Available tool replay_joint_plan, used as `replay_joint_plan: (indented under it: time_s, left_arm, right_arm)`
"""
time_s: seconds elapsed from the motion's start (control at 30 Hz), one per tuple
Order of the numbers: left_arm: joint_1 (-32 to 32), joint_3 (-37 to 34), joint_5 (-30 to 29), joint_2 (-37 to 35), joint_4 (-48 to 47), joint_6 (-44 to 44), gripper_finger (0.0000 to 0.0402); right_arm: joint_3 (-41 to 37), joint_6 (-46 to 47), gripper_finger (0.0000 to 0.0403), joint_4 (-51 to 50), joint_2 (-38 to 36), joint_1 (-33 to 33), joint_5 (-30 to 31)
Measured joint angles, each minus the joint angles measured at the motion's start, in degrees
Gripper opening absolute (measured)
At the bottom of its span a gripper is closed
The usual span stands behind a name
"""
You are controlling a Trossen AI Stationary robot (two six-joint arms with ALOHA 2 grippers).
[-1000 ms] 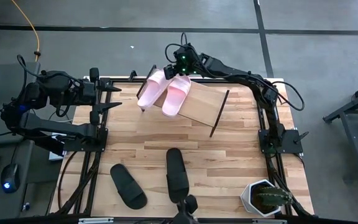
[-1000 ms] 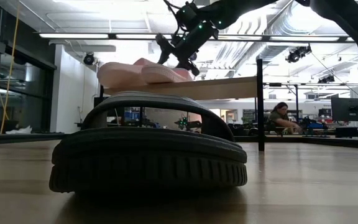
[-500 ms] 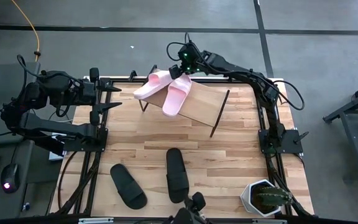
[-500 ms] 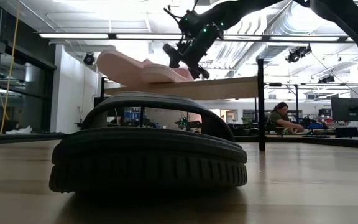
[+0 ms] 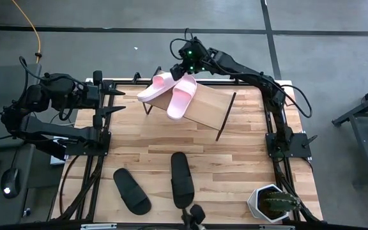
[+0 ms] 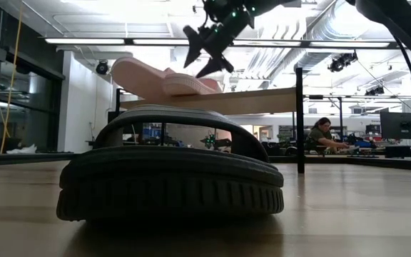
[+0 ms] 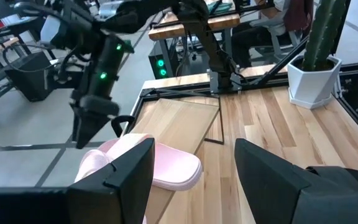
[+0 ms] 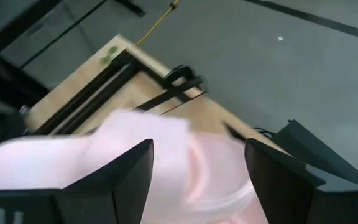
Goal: Pick and place slides into the shelf
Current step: Put the pink slide on the shelf
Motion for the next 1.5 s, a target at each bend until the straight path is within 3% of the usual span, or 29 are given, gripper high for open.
replay_joint_plan:
  time_s: [0.2,0.5,1.17,1.5]
  left_arm:
    - [0.0,0.01,-0.02,0.0,0.58,0.04,0.0209]
    - [0.0,0.02,-0.02,0.0,1.06,0.04,0.0209]
    - [0.0,0.04,-0.02,0.0,2.33,0.04,0.0209]
    - [-0.03,0.04,0.6,0.0,2.69,0.02,0.0209]
  right_arm:
    - [1.9,-1.66,0.0188,-5.3,-0.02,4.11,0.16]
    - [1.92,-5.65,0.0013,-7.29,0.0,7.22,3.8]
    - [1.42,-5.12,0.0,-7.56,0.15,7.04,4.5]
    - [1.38,-5.2,0.0,-7.41,3.63,6.4,4.2]
